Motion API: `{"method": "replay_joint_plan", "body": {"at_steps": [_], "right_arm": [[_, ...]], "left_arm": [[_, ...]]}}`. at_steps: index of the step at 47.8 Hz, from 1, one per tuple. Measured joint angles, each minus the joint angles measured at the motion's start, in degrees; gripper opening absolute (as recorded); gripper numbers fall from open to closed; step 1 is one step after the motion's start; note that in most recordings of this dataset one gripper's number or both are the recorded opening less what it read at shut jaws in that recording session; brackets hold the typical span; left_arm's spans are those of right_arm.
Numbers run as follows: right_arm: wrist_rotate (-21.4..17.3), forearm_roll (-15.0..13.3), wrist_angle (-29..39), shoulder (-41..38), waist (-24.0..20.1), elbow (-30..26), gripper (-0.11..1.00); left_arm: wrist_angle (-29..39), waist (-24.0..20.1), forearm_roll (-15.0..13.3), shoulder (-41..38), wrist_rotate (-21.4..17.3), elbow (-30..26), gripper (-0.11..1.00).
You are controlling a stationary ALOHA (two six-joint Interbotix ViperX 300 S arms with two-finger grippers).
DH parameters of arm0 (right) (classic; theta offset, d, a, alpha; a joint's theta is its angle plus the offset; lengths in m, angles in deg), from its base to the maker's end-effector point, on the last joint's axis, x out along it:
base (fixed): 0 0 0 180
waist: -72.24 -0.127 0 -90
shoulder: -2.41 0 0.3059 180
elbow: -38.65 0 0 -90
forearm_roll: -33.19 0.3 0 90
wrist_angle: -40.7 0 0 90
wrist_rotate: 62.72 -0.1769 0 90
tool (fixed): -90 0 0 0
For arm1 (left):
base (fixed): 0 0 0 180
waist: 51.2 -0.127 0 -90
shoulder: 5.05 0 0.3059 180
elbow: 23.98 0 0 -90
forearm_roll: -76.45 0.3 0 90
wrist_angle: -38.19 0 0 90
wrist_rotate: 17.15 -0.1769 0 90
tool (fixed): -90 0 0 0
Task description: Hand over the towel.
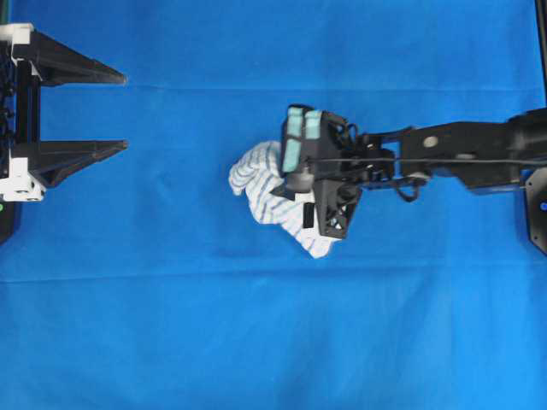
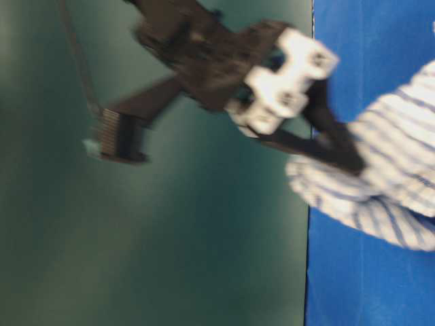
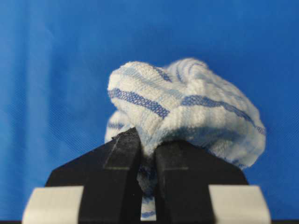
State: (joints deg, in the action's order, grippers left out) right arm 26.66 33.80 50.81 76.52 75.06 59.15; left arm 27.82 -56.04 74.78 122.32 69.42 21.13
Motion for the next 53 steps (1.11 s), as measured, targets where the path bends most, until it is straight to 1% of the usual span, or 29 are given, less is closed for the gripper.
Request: {"method": "replay_joint_plan", "body": {"at_steps": [11,30,31,32,36,40,42,44,47,53], "right_arm": [[-0.1,0.0,-1.3,-4.6,0.3,-0.2,0.04],[-0.3,0.0,-0.9,-4.7,0.3,-0.4,0.06],[-0.3,0.1,-0.7,-4.7,0.3,-0.4,0.08],[-0.3,0.1,-0.5,-4.7,0.3,-0.4,0.13],[-0.5,0.0,0.2,-4.7,0.3,-0.9,0.39],[-0.9,0.0,1.5,-4.0,0.3,-1.0,0.63],[-0.8,0.0,2.3,-3.1,0.3,-1.0,0.70],[-0.8,0.0,3.0,-1.7,0.3,-0.9,0.72],[-0.8,0.0,4.0,1.1,0.3,-0.6,0.70],[-0.9,-0.4,5.4,8.1,0.3,0.7,0.71]], "left_arm": [[0.0,0.1,0.1,0.0,0.0,0.1,0.93],[0.1,0.1,0.0,0.0,0.0,0.1,0.93],[0.0,0.1,0.0,0.0,0.0,0.1,0.93],[0.0,0.2,0.1,0.0,0.0,0.1,0.93],[0.1,0.4,0.0,0.0,0.0,0.1,0.93],[0.1,0.7,0.0,0.0,0.0,0.1,0.93],[0.1,0.8,0.0,0.0,0.0,0.2,0.93],[0.0,0.8,0.0,0.0,0.0,0.3,0.93],[0.1,0.8,0.0,0.0,0.0,0.4,0.93],[0.2,0.9,0.0,0.0,0.0,0.4,0.93]]}}
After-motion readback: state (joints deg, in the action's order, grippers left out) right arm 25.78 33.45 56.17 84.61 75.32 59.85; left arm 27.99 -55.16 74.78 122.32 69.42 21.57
